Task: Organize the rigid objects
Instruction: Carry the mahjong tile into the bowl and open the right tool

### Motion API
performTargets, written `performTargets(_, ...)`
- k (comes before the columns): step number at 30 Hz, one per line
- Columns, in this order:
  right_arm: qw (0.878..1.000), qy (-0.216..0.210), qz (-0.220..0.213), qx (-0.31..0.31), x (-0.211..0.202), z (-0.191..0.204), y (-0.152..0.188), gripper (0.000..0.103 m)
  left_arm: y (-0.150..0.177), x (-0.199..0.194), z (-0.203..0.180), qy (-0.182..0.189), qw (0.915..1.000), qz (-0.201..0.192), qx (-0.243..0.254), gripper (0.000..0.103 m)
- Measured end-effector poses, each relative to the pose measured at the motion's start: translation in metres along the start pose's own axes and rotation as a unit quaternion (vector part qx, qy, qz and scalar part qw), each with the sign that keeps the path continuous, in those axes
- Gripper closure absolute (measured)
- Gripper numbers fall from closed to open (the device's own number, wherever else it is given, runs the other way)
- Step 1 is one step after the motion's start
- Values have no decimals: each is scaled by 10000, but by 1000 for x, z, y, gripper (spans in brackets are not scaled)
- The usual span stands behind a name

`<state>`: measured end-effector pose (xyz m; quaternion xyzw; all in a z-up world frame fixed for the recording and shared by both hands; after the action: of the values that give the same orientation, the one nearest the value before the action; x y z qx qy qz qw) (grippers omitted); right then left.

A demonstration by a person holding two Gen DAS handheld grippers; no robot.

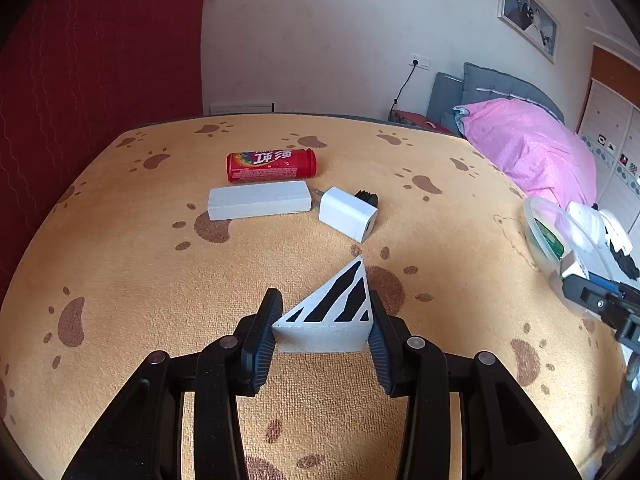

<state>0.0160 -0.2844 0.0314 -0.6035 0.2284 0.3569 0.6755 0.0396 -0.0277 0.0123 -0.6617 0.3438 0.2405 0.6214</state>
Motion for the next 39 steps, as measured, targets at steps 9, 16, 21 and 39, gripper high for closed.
performTargets(9, 9968, 516, -182, 577, -11, -52, 2, 57, 2, 2, -4, -49, 10000, 36, 70, 60)
performTargets(16, 9927, 779, -229, 889, -10, -80, 4, 57, 3, 3, -7, -81, 9999, 53, 122, 60)
performTargets(21, 9900, 981, -316, 964, -12, -91, 6, 52, 3, 3, -8, -88, 9999, 58, 130, 60)
performTargets(39, 9763, 1505, -856, 1298, -45, -119, 17, 44, 1, 1, -54, 205, 9984, 154, 500, 60)
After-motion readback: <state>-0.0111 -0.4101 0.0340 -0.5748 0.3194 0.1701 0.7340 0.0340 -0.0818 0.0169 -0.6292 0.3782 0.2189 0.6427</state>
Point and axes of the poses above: each gripper's, at about its wrist camera, not at the fingertips, and x roughly the way its jaws point, z to its left, y to its underside, the point moved 3 cm from there along x, roughly the way its jaws point, and after that the axes turned 7 degrees about z, right-handed, at the moved point
